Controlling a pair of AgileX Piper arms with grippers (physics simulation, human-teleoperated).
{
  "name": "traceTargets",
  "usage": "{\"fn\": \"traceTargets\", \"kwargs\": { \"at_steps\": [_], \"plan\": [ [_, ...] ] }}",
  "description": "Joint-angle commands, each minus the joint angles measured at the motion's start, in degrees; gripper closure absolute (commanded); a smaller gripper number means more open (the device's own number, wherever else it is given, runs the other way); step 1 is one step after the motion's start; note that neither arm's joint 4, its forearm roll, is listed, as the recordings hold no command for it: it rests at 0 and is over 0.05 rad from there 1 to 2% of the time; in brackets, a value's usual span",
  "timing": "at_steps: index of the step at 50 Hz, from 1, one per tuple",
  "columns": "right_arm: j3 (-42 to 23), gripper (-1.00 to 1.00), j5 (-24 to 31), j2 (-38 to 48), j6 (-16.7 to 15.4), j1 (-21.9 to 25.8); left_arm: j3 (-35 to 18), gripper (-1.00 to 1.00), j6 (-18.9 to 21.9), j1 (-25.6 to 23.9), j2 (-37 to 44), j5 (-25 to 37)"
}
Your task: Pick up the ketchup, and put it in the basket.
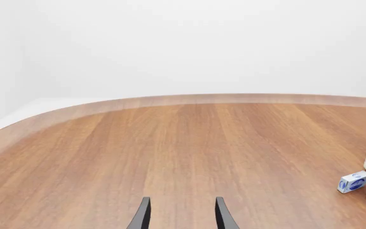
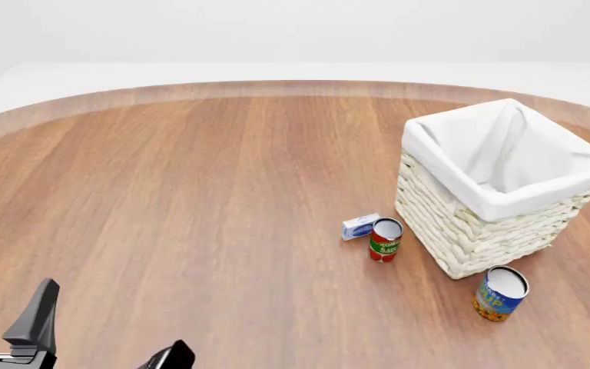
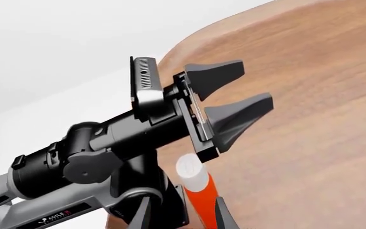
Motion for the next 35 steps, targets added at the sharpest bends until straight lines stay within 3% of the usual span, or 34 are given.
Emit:
{"fn": "traceTargets", "kwargs": {
  "at_steps": [1, 35],
  "plan": [
    [-2.0, -1.0, 1.14, 2.84, 1.05, -0.69, 0.0, -1.0, 0.0, 0.0, 0.0, 0.0],
    [-4.48, -1.0, 1.76, 5.26, 1.58, -0.56, 0.0, -1.0, 0.0, 0.0, 0.0, 0.0]
  ]
}}
